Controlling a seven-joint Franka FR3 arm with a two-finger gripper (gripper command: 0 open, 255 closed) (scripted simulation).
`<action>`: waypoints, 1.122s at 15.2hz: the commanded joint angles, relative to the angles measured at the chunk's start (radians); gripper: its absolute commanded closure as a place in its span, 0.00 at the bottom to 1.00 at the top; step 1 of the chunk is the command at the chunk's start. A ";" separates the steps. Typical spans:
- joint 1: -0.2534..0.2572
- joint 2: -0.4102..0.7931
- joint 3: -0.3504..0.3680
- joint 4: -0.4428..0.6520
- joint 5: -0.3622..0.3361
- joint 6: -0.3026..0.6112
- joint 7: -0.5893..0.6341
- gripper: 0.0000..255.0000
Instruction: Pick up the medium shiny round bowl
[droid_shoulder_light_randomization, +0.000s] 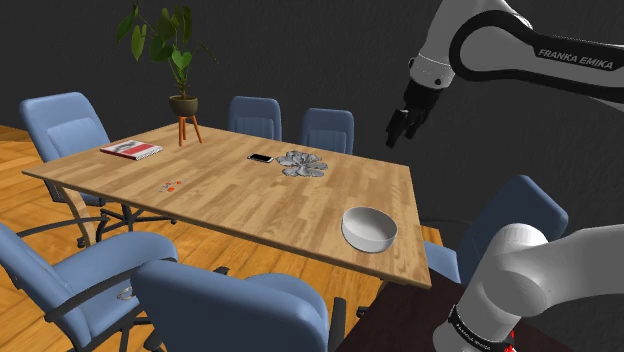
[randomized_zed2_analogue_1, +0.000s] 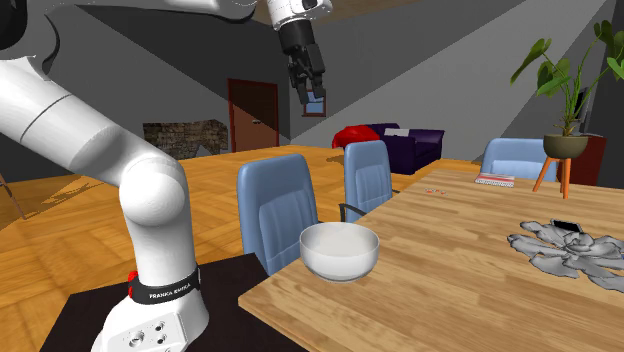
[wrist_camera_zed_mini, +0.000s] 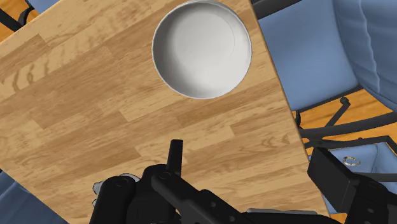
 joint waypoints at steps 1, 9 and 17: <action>0.000 0.000 0.000 0.000 0.000 0.000 0.000 0.00; 0.012 0.029 0.014 -0.236 -0.001 0.217 0.030 0.00; 0.020 0.145 0.031 -0.416 -0.009 0.463 0.066 0.00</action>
